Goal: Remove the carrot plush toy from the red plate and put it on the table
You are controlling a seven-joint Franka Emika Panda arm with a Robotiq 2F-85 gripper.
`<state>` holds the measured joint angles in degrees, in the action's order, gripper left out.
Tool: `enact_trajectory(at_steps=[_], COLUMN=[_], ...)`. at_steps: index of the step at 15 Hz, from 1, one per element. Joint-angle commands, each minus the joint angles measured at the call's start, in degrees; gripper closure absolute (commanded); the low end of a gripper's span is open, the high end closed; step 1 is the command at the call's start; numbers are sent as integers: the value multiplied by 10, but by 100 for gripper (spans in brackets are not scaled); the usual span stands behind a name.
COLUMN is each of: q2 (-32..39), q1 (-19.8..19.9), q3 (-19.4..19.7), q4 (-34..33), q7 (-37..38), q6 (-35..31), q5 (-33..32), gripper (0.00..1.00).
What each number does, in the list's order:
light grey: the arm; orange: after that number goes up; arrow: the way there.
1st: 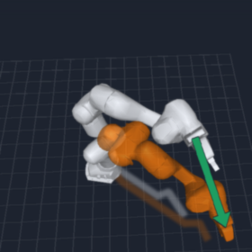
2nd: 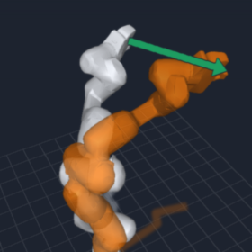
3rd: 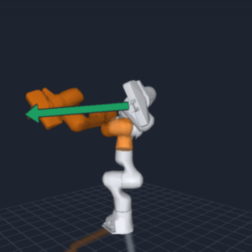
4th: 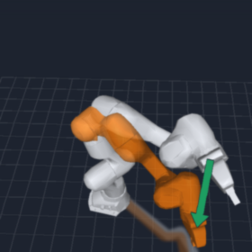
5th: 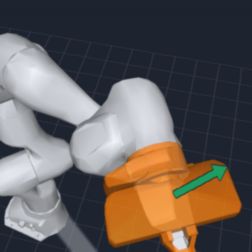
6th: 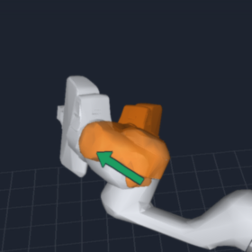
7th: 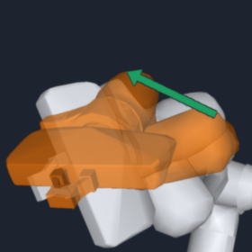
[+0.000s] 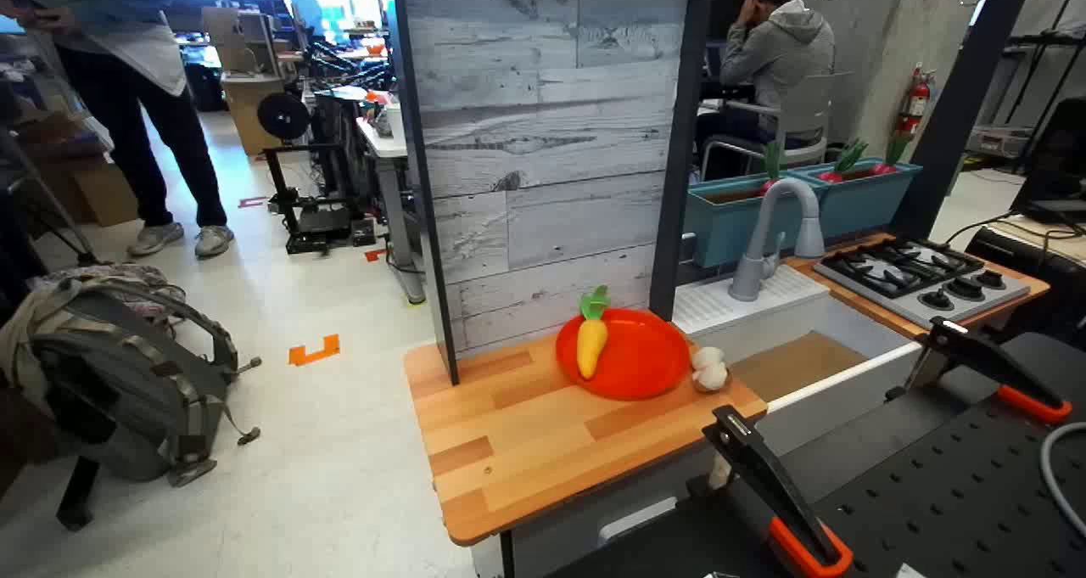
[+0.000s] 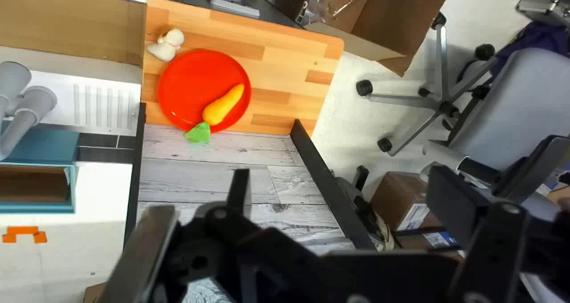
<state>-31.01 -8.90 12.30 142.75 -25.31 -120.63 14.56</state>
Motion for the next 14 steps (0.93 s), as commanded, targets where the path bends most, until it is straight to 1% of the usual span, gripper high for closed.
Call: enact_trajectory(at_steps=[1,13,14], q2=[2,2,11], q1=[13,13,14], q3=[-12,-12,-16], q4=[-2,-2,3], q7=[-5,-5,2], q6=[3,3,-15], q5=[7,7,10], gripper=[0,0,0])
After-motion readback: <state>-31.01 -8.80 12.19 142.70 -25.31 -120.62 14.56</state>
